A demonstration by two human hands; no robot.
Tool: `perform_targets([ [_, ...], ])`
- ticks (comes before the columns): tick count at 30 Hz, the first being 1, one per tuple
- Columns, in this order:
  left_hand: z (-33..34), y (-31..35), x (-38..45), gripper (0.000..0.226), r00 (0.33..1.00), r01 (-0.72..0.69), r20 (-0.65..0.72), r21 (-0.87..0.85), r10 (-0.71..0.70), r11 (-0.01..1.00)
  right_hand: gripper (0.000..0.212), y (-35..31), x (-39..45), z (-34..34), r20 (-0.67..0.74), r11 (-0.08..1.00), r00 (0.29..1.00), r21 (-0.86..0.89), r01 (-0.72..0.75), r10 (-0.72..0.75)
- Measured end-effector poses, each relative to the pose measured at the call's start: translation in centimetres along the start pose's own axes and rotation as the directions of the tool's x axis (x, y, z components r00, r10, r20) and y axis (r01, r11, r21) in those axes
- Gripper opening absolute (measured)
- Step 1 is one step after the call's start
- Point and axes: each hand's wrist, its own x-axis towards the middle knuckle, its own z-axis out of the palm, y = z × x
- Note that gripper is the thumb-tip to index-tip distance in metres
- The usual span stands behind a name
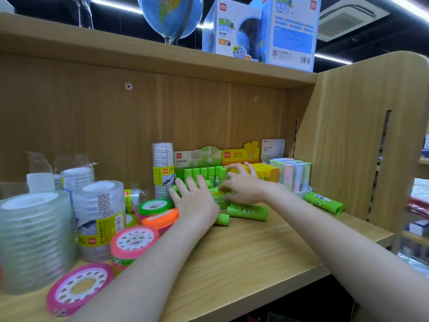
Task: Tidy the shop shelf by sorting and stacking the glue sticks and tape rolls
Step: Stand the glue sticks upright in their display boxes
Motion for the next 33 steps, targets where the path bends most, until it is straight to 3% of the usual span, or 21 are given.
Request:
perform_targets([
  [4,0.0,0.0,0.0,0.064,1.0,0.002,0.0,-0.005,-0.002,1.0,0.038,-0.6,0.6,-1.2,0.089,0.989,0.996,-0.147,-0.008,0.021],
  [6,0.0,0.0,0.0,0.064,1.0,0.003,-0.003,-0.007,-0.003,1.0,0.03,-0.6,0.3,-0.9,-0.01,0.986,1.0,-0.164,0.025,-0.027],
  [10,0.0,0.0,0.0,0.065,1.0,-0.001,0.005,-0.018,0.001,1.0,0.047,0.2,-1.4,0.9,-0.23,0.985,0.968,-0.164,0.061,-0.098],
  [16,-0.1,-0.2,0.0,0.054,0.999,-0.042,-0.034,-0.009,0.042,0.999,0.04,-1.4,-0.4,0.9,-0.08,0.999,0.997,-0.039,-0.025,0.021],
  [22,-0.2,-0.2,0.3,0.048,0.998,-0.065,-0.027,0.02,0.065,0.998,0.03,-0.7,-1.1,0.8,-0.117,0.998,0.993,0.062,0.029,-0.021],
  [26,-0.7,-0.3,0.4,0.043,0.997,-0.075,-0.005,0.075,0.075,0.994,0.046,-0.9,-0.9,0.6,-0.054,0.999,0.999,0.036,0.003,-0.001],
  [29,-0.8,-0.3,0.5,0.043,0.997,-0.083,0.007,0.096,0.082,0.992,0.043,-1.3,-0.5,0.3,-0.029,1.0,0.999,0.021,-0.012,0.013],
  [33,-0.7,-0.5,0.6,0.044,0.996,-0.085,0.023,0.061,0.083,0.995,0.038,-1.0,-0.7,0.4,-0.089,0.997,0.996,0.078,0.005,0.002],
])
